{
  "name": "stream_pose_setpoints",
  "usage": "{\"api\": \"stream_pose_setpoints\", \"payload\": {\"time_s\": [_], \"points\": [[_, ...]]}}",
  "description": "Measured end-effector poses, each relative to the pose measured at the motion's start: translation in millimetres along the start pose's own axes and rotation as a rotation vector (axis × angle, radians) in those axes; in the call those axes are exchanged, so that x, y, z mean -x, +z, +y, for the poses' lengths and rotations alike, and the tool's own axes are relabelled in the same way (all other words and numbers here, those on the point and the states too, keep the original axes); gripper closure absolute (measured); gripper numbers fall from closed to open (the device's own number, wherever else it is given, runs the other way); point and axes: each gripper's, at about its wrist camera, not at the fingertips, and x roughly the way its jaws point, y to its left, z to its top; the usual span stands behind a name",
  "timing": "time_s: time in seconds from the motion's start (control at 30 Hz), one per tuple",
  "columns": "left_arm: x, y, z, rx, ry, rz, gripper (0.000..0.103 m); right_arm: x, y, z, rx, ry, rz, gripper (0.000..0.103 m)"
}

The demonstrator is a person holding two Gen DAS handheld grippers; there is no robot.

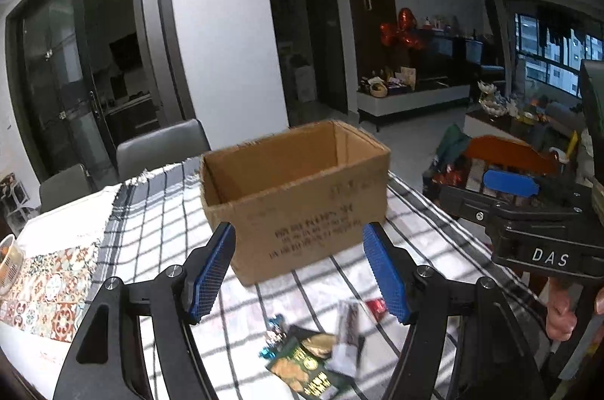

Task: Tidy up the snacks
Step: 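Move both tools back toward the remaining snacks on the table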

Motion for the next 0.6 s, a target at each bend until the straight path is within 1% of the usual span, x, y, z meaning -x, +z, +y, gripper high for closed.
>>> {"api": "stream_pose_setpoints", "payload": {"time_s": [0.1, 0.27, 0.47, 0.6], "points": [[-0.4, -8.6, -6.8, -0.020, -0.001, 0.010, 0.033, 1.6, -15.5, -1.3, 0.029, -0.001, 0.032, 0.026], [-1.5, -26.5, -20.0, -0.034, -0.018, 0.029, 0.033, -0.2, -39.7, -5.6, 0.030, 0.008, 0.085, 0.026], [-6.1, -50.7, -31.1, -0.059, -0.011, 0.049, 0.034, -8.8, -66.8, -13.6, 0.034, -0.017, 0.142, 0.027], [-13.8, -69.0, -37.7, -0.080, -0.020, 0.092, 0.034, -12.8, -84.1, -18.2, 0.047, -0.034, 0.169, 0.027]]}}
